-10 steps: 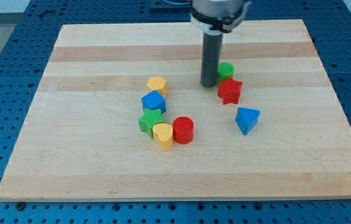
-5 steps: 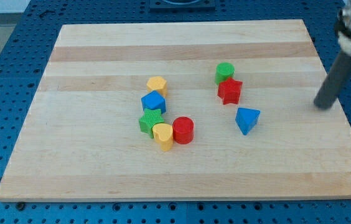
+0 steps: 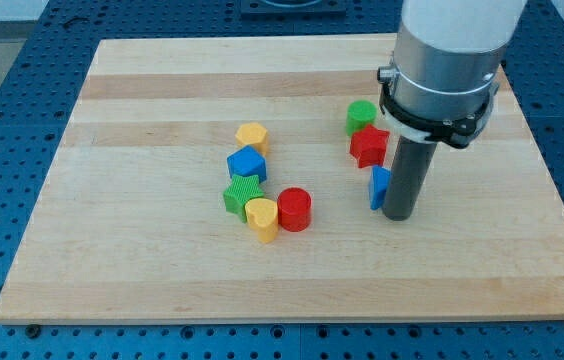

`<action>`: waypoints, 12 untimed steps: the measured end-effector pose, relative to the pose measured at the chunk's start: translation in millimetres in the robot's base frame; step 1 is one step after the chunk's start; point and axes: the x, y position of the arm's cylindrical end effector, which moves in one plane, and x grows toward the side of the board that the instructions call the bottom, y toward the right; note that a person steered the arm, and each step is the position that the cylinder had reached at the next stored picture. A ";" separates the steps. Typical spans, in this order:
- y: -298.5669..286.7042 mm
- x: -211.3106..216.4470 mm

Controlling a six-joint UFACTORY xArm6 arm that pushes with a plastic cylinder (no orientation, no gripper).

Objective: Slide the blue triangle below the red star

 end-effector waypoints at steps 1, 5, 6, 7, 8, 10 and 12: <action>0.0 0.4; -3.3 9.3; -7.6 9.3; -15.8 7.4; -17.1 6.9; -17.1 3.4; -17.1 -0.7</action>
